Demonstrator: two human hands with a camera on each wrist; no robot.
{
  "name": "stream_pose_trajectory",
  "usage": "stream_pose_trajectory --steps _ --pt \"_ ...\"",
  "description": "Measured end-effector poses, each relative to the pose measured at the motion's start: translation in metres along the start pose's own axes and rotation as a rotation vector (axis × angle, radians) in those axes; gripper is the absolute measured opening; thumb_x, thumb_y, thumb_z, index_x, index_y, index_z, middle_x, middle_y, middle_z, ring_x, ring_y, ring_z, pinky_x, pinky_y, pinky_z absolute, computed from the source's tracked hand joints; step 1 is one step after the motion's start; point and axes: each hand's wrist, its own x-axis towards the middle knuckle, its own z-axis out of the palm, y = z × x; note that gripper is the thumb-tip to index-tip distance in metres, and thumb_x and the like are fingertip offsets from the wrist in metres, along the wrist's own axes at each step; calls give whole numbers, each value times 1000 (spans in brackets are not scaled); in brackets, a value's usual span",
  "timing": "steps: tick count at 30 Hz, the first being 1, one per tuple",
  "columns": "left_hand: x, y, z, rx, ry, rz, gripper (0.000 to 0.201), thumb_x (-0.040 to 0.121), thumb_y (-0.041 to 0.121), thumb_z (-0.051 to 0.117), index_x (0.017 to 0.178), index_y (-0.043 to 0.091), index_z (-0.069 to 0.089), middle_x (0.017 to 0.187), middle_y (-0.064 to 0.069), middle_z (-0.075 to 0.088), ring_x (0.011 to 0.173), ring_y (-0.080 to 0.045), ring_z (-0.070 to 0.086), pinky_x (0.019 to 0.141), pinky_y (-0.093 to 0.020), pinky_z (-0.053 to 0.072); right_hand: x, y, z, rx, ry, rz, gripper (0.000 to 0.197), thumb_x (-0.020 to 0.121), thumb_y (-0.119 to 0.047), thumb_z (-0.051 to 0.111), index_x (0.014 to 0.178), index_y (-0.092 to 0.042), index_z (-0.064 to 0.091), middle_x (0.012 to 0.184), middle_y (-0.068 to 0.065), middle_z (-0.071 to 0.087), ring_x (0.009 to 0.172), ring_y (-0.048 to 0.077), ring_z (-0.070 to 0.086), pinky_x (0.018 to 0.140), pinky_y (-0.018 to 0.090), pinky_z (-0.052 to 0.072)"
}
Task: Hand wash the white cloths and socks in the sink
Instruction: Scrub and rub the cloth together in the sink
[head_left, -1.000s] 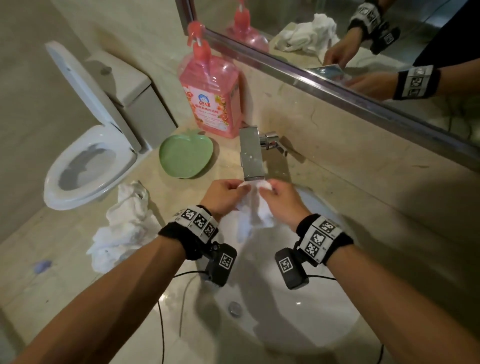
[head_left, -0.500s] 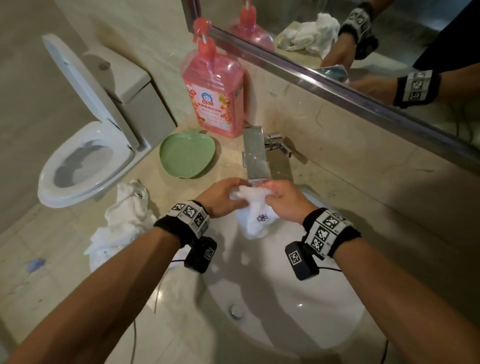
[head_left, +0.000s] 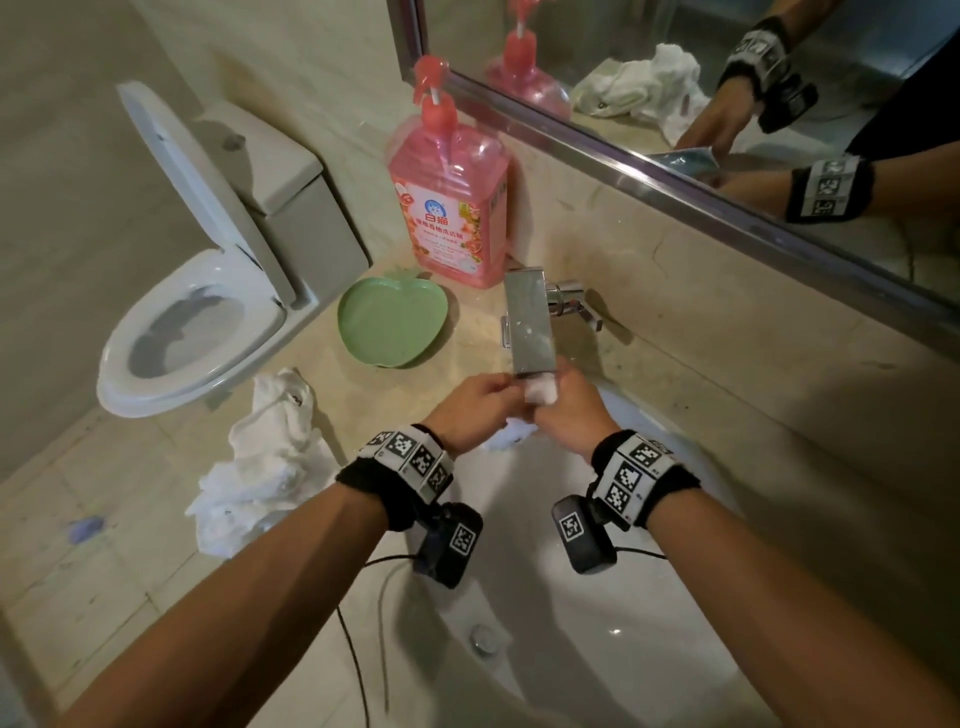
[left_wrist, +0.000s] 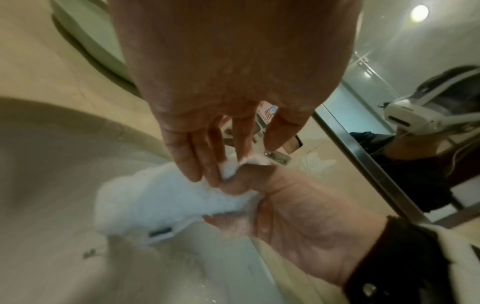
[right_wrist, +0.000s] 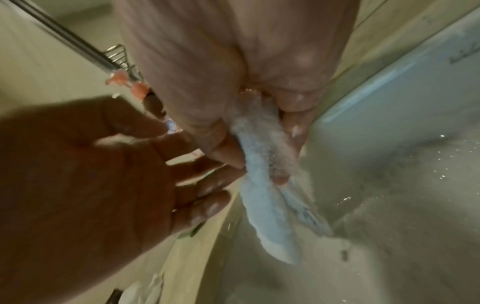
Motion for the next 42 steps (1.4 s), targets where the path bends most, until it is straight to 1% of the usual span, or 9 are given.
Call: stream_pose_trajectory --steps 5,9,11,14,19,26,32,38,42 --pt "6 -14 -27 372 -75 82 79 74 17 79 141 16 38 139 -4 46 128 -21 46 101 -29 39 6 5 -10 60 -26 77 45 80 5 57 119 -19 58 107 7 67 102 24 64 74 31 55" --pt "16 -21 -19 385 -197 36 104 62 26 92 146 18 32 130 4 54 116 -17 55 98 -26 45 9 7 -12 168 -94 73 62 76 15 58 129 -17 59 115 9 68 106 26 64 78 33 57" --pt "22 -23 -13 397 -202 51 96 61 20 93 140 17 41 118 8 58 104 -12 59 89 -17 45 10 11 -13 208 -105 51 63 75 17 58 126 -20 62 117 9 69 108 26 64 80 35 57" --pt "27 -24 -6 471 -150 91 71 70 24 87 133 18 54 122 0 61 110 -21 59 93 -27 45 10 19 -22 215 -113 54 65 77 16 63 131 -22 59 130 9 61 113 25 60 79 31 57" --pt "30 -16 2 750 37 234 38 82 18 63 119 9 61 114 -17 63 104 -36 62 79 -27 43 7 25 -39 208 -216 99 37 70 5 81 85 -20 58 124 17 61 109 37 65 83 56 59" --pt "29 5 18 1093 24 318 33 80 27 67 112 18 60 106 -11 65 89 -32 67 71 -35 55 15 21 -25 -162 -283 124 55 61 -29 90 108 -14 65 100 2 69 77 15 67 55 28 56" --pt "36 8 21 1364 -24 214 23 93 27 60 111 15 66 112 -8 69 100 -29 67 81 -36 54 23 23 -11 -630 -169 -107 64 58 -49 82 115 -24 68 99 -9 62 89 12 59 77 24 48" --pt "38 8 22 1315 -36 182 25 92 35 58 111 21 66 107 -7 69 97 -29 67 81 -35 55 26 30 -1 -976 -63 -387 11 81 -23 62 90 -19 65 96 6 70 90 27 65 73 24 38" --pt "40 5 24 1234 -12 159 30 89 39 51 107 23 68 105 -6 70 94 -28 68 80 -34 56 25 29 -4 -1001 -112 -365 19 78 -20 60 94 -24 69 100 0 72 93 22 66 86 29 51"
